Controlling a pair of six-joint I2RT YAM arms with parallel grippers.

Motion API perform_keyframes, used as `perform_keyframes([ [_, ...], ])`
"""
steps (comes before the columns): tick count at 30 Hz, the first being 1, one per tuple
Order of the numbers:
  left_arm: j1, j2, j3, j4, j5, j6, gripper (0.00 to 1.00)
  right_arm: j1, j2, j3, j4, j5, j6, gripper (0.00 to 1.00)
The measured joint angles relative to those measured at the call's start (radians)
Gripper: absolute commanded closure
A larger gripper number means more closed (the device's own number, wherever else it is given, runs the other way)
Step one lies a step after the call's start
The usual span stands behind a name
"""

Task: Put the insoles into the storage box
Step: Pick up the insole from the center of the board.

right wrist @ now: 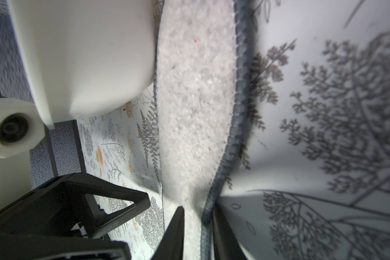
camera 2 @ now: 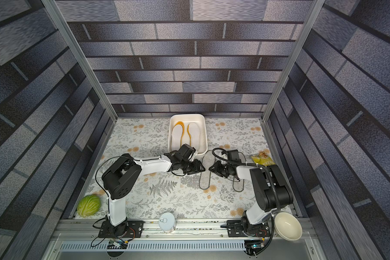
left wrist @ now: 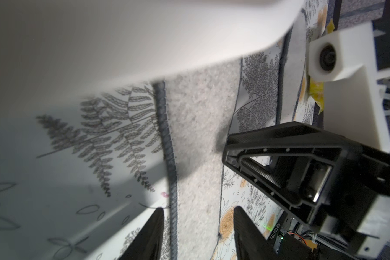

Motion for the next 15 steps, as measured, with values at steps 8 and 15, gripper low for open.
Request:
perform_keyframes([
  [8,-0.026,0.0,0.01,-0.063,-0.095,0.051,0.44,0.0,-0.011,0.0,-0.027,0.001,-0.02,0.75],
  [15,-0.083,-0.031,-0.023,-0.081,-0.129,0.06,0.42,0.0,-0.016,-0.002,-0.033,0.002,-0.027,0.76],
])
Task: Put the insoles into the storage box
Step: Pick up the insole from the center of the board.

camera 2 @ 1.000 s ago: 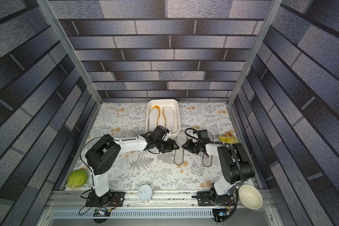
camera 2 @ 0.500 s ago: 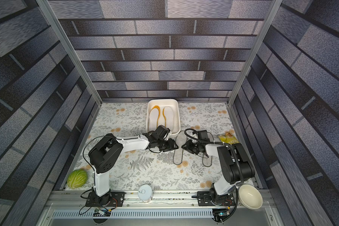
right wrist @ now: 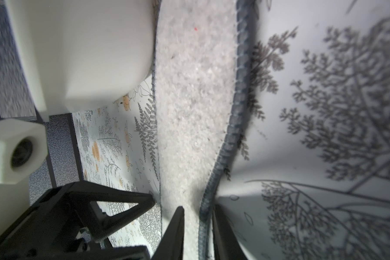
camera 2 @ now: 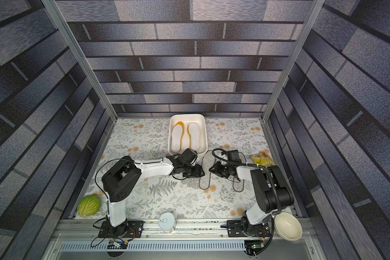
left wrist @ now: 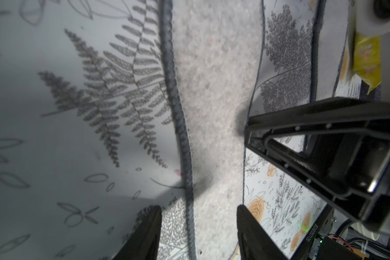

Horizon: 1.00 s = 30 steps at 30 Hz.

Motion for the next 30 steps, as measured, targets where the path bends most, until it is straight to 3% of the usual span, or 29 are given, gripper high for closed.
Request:
perform_keyframes([
  [8,-0.065,-0.046,-0.034,-0.053,-0.103,0.0,0.41,0.0,-0.007,-0.005,-0.005,0.0,0.0,0.75],
  [30,-0.071,-0.004,-0.077,0.205,-0.098,-0.047,0.42,0.0,-0.013,-0.064,0.084,-0.063,0.037,0.75],
])
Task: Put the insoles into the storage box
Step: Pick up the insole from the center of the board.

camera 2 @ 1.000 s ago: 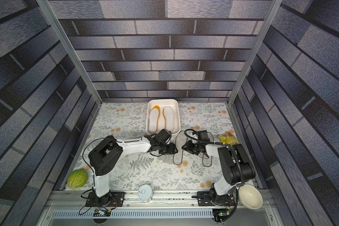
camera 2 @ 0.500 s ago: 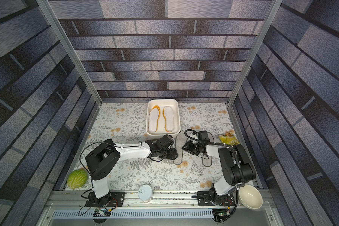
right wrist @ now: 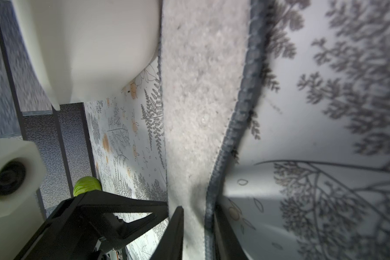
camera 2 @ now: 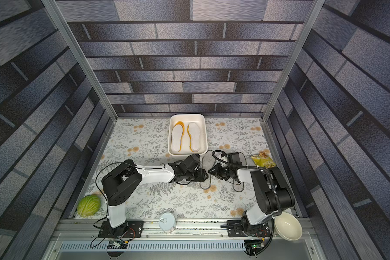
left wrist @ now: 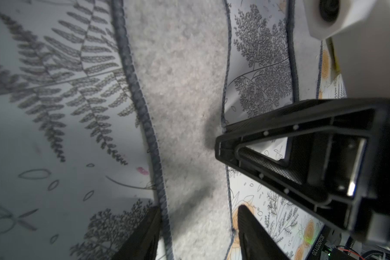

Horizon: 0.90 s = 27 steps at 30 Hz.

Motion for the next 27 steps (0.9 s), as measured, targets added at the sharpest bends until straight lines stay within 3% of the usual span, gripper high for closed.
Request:
perform_keyframes([
  [15,-0.002,0.014,0.001,0.042,0.015,-0.003,0.43,0.0,-0.002,-0.01,0.023,0.001,0.03,0.76],
  [27,-0.002,0.014,-0.006,0.058,0.018,-0.003,0.42,0.003,-0.036,-0.019,-0.025,0.056,0.031,0.91],
])
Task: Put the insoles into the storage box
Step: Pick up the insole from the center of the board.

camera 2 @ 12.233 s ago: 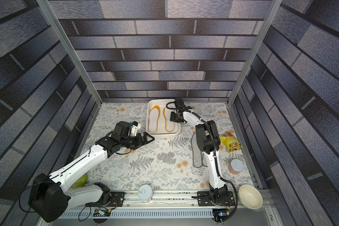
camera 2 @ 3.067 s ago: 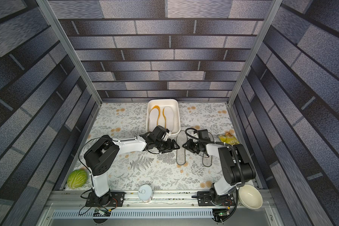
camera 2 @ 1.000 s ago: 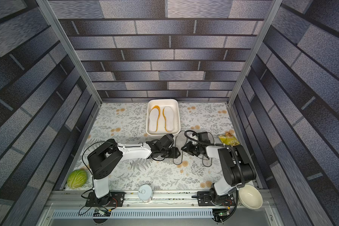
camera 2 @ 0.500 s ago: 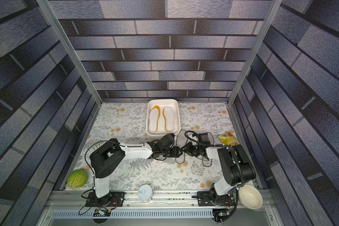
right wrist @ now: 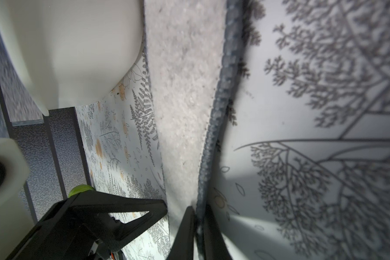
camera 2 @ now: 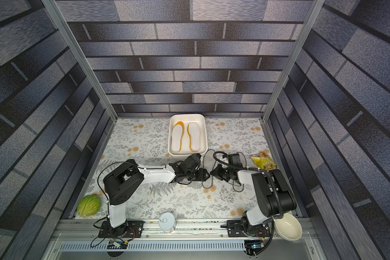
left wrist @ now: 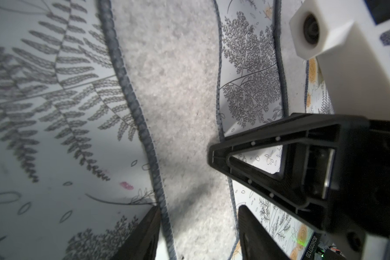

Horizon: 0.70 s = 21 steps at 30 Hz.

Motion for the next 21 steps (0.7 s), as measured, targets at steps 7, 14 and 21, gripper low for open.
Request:
perform_keyframes([
  [7,0.001,0.0,-0.007,0.017,0.005,-0.003,0.41,0.0,0.0,-0.002,0.015,-0.002,0.01,0.95],
  [14,0.014,-0.049,-0.06,0.013,0.003,-0.004,0.38,0.0,-0.035,-0.016,0.017,0.0,0.023,1.0],
  [21,0.033,-0.271,-0.106,-0.223,-0.041,0.017,0.09,0.0,-0.26,-0.006,-0.136,0.043,-0.016,1.0],
])
